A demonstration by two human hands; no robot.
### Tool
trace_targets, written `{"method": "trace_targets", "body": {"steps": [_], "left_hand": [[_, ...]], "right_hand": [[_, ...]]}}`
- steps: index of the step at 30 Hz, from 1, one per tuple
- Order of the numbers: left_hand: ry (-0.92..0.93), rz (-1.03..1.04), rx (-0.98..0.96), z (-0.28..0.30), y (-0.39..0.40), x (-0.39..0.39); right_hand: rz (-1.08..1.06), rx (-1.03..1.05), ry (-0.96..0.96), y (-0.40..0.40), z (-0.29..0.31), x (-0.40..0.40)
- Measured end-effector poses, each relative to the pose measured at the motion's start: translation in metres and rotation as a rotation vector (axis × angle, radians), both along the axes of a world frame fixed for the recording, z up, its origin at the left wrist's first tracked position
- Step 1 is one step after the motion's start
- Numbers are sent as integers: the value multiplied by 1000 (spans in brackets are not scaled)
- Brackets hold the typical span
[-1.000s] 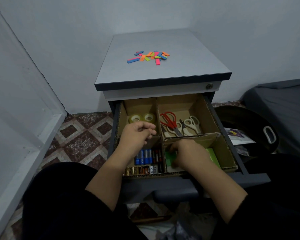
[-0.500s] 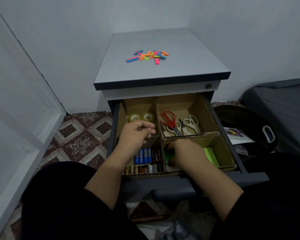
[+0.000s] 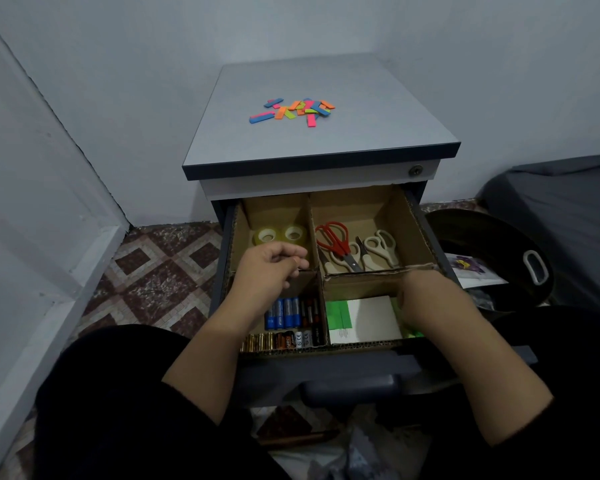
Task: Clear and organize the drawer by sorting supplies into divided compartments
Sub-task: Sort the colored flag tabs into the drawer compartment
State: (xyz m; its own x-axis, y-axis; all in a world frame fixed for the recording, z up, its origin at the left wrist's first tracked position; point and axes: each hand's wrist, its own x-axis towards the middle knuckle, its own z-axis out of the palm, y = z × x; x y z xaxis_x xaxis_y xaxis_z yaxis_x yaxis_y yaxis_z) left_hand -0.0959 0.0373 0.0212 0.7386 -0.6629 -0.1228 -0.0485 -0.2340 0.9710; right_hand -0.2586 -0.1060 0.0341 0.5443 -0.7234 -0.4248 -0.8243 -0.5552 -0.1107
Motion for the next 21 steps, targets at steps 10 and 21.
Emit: {"method": "trace_targets", "body": {"steps": [10, 21], "left_hand": [[-2, -3, -3, 2, 1, -2], [-5, -10, -7, 3, 1, -2]], "right_hand": [[13, 2, 77, 2, -1, -5], [-19, -63, -10, 3, -3, -3]]}}
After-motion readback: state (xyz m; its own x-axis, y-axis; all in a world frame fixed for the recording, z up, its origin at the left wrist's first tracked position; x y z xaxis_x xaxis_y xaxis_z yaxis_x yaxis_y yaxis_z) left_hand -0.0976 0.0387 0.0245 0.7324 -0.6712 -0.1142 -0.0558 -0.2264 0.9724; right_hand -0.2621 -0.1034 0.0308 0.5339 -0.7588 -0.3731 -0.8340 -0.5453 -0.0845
